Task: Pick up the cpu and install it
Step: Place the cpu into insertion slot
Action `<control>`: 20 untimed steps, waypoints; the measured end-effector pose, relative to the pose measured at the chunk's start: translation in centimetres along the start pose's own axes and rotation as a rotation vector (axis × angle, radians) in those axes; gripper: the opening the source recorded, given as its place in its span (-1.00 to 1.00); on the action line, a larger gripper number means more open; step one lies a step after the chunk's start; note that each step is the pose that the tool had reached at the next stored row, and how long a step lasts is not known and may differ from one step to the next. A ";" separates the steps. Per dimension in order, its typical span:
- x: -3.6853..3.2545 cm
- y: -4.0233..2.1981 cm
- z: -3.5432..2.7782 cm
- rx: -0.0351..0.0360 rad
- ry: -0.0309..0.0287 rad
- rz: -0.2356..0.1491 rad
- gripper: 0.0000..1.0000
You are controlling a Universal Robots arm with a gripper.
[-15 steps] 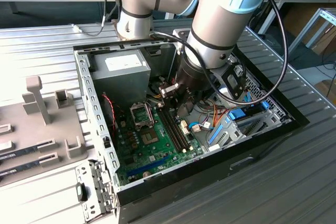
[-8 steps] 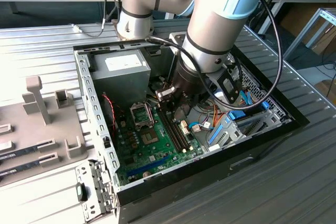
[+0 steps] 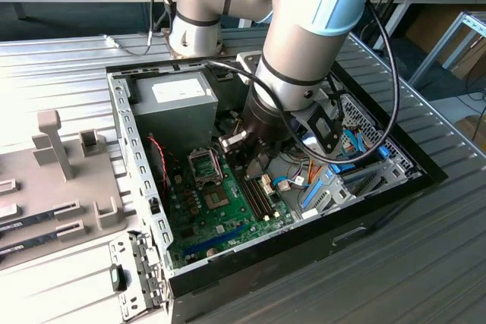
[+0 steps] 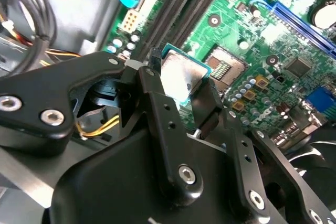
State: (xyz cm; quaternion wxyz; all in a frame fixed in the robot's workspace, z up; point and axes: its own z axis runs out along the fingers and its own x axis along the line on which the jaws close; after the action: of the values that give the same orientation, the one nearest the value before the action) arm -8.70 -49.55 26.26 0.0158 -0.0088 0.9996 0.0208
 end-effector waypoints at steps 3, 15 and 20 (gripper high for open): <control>0.74 0.00 0.42 -0.0003 -0.0002 0.000 -0.05; 1.77 -0.07 2.53 0.0000 0.0000 -0.001 -0.05; 1.87 -0.06 2.54 -0.0001 -0.0001 -0.001 -0.05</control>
State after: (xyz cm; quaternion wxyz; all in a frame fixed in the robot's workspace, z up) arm -10.50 -49.53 23.66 0.0159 -0.0093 0.9996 0.0208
